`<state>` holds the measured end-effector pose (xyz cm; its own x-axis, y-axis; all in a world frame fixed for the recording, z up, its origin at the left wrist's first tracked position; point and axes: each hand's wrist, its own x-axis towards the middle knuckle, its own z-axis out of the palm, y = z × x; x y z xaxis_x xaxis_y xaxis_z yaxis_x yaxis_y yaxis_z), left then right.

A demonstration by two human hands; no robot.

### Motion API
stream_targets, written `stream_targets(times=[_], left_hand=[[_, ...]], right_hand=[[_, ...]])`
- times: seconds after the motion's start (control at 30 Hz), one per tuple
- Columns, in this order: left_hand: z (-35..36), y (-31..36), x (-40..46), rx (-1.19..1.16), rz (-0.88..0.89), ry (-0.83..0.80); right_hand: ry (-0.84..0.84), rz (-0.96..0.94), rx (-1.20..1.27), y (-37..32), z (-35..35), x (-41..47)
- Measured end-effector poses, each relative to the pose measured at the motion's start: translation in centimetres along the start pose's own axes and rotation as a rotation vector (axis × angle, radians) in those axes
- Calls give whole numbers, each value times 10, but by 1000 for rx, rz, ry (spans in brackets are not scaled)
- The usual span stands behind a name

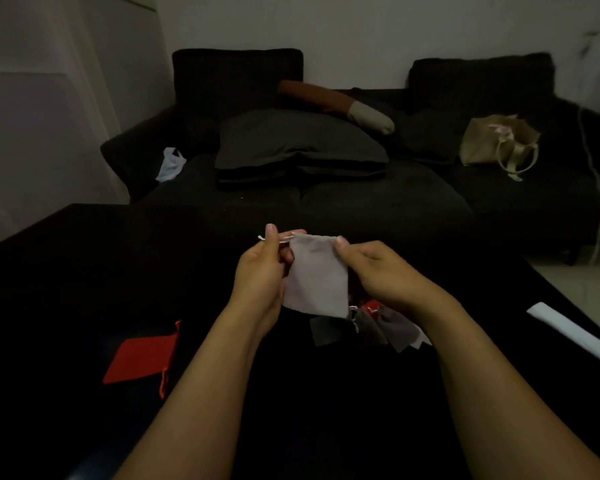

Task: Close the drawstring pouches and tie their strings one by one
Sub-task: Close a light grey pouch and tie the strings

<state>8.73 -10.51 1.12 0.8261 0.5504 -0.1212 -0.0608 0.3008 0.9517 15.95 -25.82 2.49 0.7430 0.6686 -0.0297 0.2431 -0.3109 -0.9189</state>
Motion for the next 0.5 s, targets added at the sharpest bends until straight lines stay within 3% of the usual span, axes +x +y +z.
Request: stream_targets(times=[0.17, 0.23, 0.33, 0.5], left_hand=[[20, -2, -2, -230, -64, 25], [25, -5, 0, -328, -83, 22], [34, -13, 2, -483, -155, -23], [36, -5, 7, -624, -35, -14]], right_hand=[[366, -30, 406, 1, -12, -4], [371, -91, 697, 0, -12, -6], [251, -94, 1162, 1, -13, -9], [463, -66, 1118, 8, -34, -6]])
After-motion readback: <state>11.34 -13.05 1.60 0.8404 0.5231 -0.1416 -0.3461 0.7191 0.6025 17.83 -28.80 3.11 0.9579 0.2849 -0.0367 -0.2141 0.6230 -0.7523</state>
